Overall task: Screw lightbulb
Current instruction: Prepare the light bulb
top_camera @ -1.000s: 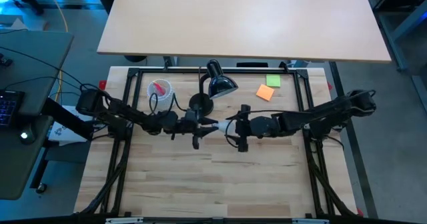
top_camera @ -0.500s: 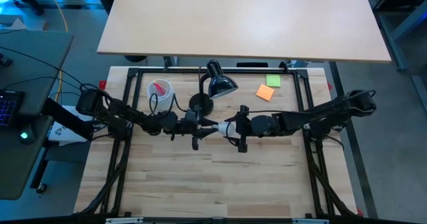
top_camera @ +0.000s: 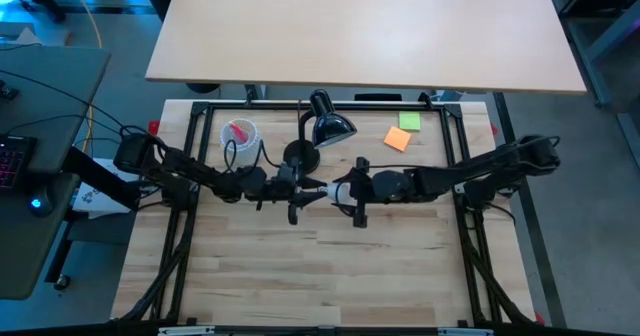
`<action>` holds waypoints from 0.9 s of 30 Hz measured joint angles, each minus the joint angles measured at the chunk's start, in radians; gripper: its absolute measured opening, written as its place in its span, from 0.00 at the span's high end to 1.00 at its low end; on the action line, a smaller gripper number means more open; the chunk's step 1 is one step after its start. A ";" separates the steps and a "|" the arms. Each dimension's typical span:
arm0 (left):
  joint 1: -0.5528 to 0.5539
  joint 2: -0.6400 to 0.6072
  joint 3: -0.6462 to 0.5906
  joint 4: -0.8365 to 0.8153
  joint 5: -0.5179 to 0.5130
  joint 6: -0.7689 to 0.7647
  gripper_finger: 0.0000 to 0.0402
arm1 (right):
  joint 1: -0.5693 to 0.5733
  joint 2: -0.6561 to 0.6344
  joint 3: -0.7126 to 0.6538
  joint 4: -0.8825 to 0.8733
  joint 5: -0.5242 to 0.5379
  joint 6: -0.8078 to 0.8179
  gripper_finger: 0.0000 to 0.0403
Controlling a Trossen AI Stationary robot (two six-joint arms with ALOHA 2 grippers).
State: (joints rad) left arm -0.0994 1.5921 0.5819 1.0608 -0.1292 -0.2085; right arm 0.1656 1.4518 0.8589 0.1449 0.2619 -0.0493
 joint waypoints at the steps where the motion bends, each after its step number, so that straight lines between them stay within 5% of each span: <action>1: 0.000 0.000 0.000 -0.005 -0.001 0.000 0.73 | 0.000 0.005 0.000 0.002 0.000 0.002 0.32; 17: 0.001 0.000 -0.001 -0.042 -0.011 -0.003 0.73 | -0.002 0.041 -0.001 0.009 0.023 0.027 0.37; 27: 0.008 0.000 0.000 -0.167 -0.011 -0.026 0.63 | -0.003 0.043 -0.005 -0.120 0.015 0.115 0.37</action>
State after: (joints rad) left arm -0.0916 1.5925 0.5819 0.8935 -0.1403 -0.2344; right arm 0.1631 1.4944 0.8534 0.0253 0.2767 0.0656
